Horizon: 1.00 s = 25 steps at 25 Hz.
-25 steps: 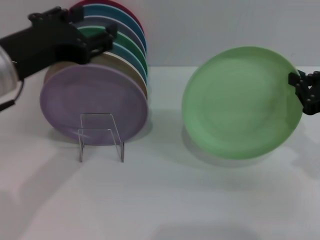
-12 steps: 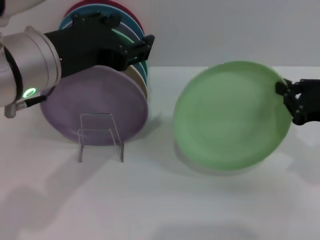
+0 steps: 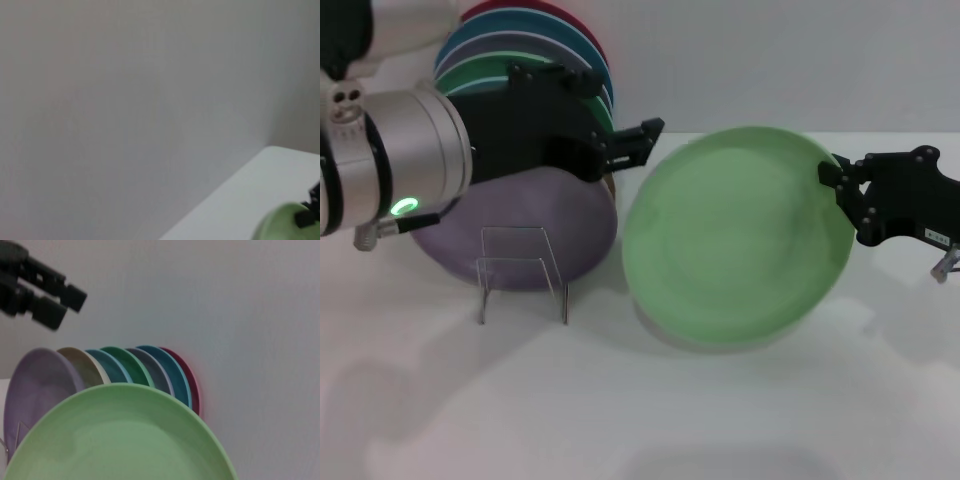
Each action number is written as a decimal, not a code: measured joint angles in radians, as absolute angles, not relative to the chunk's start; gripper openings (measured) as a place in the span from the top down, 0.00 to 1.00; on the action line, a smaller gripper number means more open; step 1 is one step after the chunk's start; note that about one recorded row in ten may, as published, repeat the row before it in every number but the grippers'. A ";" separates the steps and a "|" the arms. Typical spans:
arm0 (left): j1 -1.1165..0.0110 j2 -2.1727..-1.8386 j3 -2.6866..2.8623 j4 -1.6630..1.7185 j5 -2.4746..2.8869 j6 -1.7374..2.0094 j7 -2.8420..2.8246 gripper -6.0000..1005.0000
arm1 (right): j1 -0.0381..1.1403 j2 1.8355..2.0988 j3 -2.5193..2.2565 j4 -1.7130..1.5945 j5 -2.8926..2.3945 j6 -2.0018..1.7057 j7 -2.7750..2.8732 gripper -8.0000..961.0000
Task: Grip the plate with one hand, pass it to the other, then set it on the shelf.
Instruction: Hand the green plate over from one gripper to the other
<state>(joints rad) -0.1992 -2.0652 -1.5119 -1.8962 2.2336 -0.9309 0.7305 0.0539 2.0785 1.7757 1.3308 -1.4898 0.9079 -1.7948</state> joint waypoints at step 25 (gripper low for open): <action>-0.267 -2.061 -1.480 -1.770 2.237 -0.940 0.756 0.29 | 0.093 2.080 1.760 1.332 -1.462 0.948 -1.789 0.97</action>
<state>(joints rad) -0.2665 -2.0606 -1.4802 -1.7702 2.2368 -0.9398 0.7556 0.0929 2.0797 1.7596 1.3316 -1.4617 0.9479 -1.7893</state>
